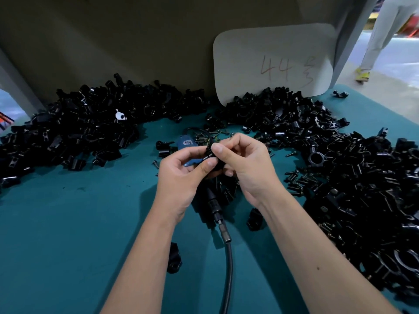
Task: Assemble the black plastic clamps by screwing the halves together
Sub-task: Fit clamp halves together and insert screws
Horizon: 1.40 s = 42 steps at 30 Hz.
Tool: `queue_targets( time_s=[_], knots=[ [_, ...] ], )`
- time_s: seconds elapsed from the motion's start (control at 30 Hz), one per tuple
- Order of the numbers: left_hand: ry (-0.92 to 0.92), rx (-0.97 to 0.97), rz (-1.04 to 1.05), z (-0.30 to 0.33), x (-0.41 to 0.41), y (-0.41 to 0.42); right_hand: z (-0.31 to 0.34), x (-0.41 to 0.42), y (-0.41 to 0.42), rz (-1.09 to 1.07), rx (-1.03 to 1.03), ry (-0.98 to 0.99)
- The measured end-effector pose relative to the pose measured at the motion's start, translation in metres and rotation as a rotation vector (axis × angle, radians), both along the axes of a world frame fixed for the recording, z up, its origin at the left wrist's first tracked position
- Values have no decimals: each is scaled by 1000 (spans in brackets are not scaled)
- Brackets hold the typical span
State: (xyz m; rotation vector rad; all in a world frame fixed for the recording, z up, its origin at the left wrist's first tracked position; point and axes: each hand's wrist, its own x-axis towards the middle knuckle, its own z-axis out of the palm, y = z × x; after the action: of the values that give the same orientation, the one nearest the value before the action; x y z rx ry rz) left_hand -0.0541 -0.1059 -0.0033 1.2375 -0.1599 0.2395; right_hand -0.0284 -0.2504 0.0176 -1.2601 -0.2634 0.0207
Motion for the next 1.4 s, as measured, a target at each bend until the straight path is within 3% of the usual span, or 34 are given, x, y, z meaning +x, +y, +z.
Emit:
queue_targets(
  time_s=[0.37,0.7,0.83,0.97,1.17,1.4],
  knots=[
    [31,-97,38,2,0,3,-1,1,-6,123,-87,-153],
    [-16,-13,9,1,-2,5,-1,1,-3,60,-78,96],
    [-38,20,47,1,-1,3,-3,1,1,40,-70,7],
    [-55,-17,86,5,-1,9,-2,-2,-2,199,78,0],
    [-99,60,110,3,-2,6,-5,-3,6,58,24,24],
    [-98,54,99,4,-2,9,-1,-7,11,50,13,17]
  ],
)
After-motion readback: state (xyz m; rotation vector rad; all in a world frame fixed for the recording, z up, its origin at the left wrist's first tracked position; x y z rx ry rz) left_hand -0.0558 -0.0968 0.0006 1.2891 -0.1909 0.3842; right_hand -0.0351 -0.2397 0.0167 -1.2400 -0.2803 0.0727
